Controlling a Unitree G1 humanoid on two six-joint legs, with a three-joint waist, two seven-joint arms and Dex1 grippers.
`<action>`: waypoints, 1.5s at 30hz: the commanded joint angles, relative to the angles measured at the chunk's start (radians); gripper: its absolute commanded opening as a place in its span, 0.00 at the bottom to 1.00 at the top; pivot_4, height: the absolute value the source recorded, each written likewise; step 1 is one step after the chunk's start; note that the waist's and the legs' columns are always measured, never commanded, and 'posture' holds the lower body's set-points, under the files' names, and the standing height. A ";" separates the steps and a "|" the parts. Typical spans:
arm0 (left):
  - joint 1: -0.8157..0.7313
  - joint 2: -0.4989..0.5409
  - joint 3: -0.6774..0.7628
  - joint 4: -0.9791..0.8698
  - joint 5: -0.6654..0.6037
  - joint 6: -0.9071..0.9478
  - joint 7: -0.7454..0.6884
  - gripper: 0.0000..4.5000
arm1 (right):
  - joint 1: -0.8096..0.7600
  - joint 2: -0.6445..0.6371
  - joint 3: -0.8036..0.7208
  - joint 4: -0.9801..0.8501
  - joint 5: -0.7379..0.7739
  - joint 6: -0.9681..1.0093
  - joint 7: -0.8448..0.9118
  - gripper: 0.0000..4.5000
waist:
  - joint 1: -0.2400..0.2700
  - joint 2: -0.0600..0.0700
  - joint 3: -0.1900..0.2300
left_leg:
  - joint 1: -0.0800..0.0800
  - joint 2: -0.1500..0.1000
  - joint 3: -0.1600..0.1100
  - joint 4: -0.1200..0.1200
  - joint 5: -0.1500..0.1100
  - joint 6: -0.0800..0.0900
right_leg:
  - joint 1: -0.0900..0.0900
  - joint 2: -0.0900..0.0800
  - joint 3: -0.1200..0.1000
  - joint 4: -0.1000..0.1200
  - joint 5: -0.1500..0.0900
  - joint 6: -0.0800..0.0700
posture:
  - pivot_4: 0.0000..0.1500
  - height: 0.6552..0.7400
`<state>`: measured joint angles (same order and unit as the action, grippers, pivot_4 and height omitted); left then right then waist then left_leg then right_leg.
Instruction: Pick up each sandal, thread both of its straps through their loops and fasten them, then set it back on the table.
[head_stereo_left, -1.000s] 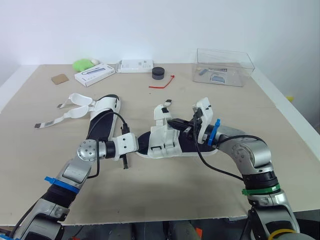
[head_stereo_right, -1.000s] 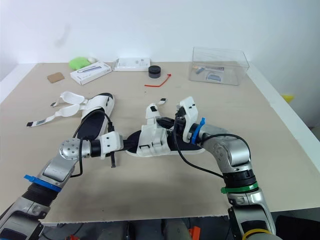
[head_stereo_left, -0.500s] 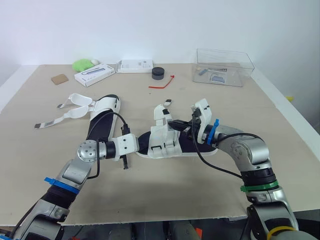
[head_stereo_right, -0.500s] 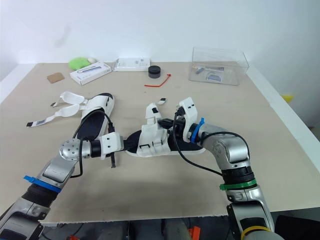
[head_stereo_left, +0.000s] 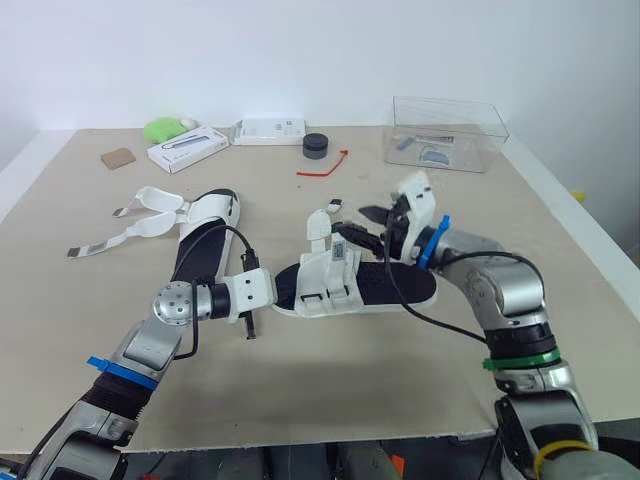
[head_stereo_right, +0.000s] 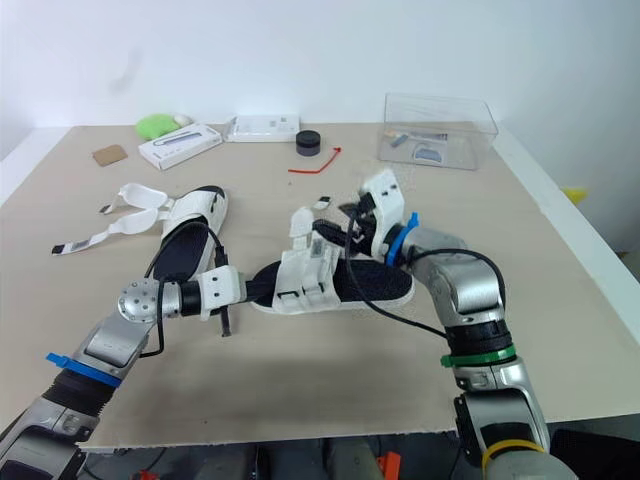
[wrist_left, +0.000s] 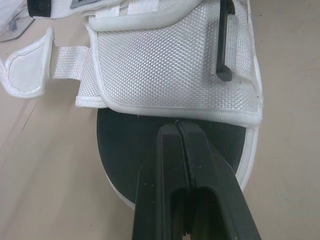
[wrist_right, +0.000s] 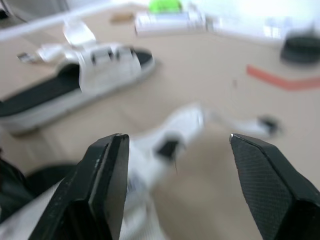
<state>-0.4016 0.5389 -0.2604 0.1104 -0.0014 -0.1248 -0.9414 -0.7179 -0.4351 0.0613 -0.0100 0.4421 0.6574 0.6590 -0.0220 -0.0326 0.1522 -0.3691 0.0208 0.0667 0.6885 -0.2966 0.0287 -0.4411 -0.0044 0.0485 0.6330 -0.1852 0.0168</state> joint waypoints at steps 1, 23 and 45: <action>0.027 0.006 -0.049 0.048 0.046 0.022 -0.018 0.00 | -0.049 0.007 -0.001 -0.060 0.043 0.031 0.052 0.56 | 0.000 0.000 0.000 | 0.000 0.000 -0.001 0.000 0.000 0.000 | 0.000 0.000 0.000 0.000 0.000 0.000 | 1.00 1.00; 0.031 0.012 -0.044 0.051 0.054 0.021 0.001 0.00 | -0.200 -0.081 0.190 0.207 -0.149 0.223 0.199 0.01 | 0.000 0.000 0.000 | -0.001 0.000 0.000 0.000 0.000 0.000 | 0.000 -0.003 -0.001 -0.001 0.000 -0.001 | 1.00 1.00; 0.046 0.016 -0.043 0.032 0.058 0.027 0.024 0.00 | -0.589 0.116 -0.045 0.962 -0.151 0.246 0.163 0.99 | -0.002 0.002 0.001 | -0.002 0.000 0.001 0.000 0.000 0.000 | -0.001 -0.009 -0.003 -0.001 0.002 -0.003 | 1.00 1.00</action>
<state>-0.3903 0.5376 -0.2677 0.1000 0.0016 -0.1327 -0.9107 -1.2553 -0.3202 0.0274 0.9501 0.2906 0.9185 0.8032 -0.0238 -0.0305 0.1528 -0.3708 0.0204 0.0676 0.6883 -0.2963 0.0283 -0.4422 -0.0130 0.0450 0.6321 -0.1829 0.0136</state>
